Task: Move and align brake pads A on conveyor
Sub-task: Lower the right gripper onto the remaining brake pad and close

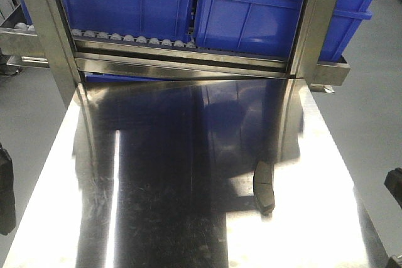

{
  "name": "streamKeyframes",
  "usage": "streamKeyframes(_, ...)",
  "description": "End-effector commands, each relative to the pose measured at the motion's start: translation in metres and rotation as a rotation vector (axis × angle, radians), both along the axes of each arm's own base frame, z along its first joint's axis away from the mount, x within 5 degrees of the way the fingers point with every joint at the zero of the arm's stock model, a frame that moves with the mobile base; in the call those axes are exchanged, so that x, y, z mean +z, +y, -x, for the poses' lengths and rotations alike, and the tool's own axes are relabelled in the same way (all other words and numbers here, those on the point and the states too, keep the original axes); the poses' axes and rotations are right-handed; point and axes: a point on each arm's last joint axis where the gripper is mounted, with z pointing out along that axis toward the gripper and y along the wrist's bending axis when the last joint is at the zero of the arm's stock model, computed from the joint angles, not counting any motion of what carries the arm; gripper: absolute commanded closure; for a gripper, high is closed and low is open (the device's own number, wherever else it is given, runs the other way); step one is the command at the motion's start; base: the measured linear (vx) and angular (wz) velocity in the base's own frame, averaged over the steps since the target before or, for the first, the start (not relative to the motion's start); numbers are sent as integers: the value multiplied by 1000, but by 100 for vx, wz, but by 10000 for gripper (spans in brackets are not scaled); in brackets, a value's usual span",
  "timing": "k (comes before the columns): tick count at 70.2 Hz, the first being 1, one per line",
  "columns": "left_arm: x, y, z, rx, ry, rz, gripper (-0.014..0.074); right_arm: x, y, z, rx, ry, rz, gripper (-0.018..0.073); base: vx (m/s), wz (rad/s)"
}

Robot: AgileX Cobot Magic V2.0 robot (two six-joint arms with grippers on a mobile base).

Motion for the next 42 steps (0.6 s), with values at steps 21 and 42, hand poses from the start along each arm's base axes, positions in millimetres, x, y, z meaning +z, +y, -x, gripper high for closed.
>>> streamKeyframes(21,18,-3,-2,-16,-109,45,443,19,0,-2,-10,-128,-30,380,0,0)
streamKeyframes(42,18,-3,-2,-16,-109,45,443,20,-1,-2,-12,-150,-15,-146,0,0)
